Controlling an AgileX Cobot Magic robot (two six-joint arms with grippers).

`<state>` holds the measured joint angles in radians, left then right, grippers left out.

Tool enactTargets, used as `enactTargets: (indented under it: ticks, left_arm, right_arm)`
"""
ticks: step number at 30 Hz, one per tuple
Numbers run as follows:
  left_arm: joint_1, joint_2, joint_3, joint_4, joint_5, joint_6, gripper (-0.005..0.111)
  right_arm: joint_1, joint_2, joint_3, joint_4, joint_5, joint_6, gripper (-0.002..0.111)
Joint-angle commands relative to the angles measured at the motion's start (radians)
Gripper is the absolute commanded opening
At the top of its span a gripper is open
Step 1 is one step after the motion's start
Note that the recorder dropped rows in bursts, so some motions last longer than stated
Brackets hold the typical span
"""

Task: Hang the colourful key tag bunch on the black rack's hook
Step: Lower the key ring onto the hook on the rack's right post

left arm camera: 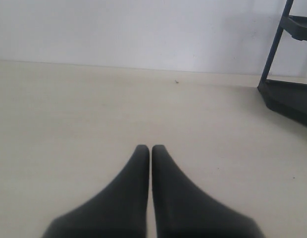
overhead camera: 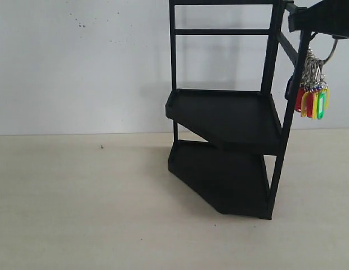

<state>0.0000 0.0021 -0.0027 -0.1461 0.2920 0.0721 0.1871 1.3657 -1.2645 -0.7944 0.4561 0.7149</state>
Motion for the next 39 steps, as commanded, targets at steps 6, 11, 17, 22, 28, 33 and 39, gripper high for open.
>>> enactTargets:
  ticks: [6,11,17,22,28,33,39]
  left_arm:
    - [-0.001,-0.002,0.003,0.005,-0.008,0.003,0.004]
    - [-0.001,-0.002,0.003,0.005,-0.008,0.003,0.004]
    - [-0.001,-0.002,0.003,0.005,-0.008,0.003,0.004]
    - [-0.001,-0.002,0.003,0.005,-0.008,0.003,0.004]
    - [-0.001,-0.002,0.003,0.005,-0.008,0.003,0.004]
    - [-0.001,-0.002,0.003,0.005,-0.008,0.003,0.004]
    - [-0.001,-0.002,0.003,0.005,-0.008,0.003,0.004]
  right_arm:
    - [-0.004,-0.007,-0.002,0.071,-0.027,-0.018,0.000]
    - [-0.004,-0.007,-0.002,0.128,-0.040,-0.072,0.000]
    - [-0.004,-0.007,-0.002,0.130,-0.027,-0.078,0.000]
    - [-0.004,-0.007,-0.002,0.130,-0.043,-0.078,0.006]
    - [-0.004,-0.007,-0.002,0.130,-0.048,-0.078,0.054]
    - [-0.004,-0.007,-0.002,0.126,-0.031,-0.078,0.062]
    - [-0.004,-0.029,-0.002,0.113,-0.017,-0.078,0.062]
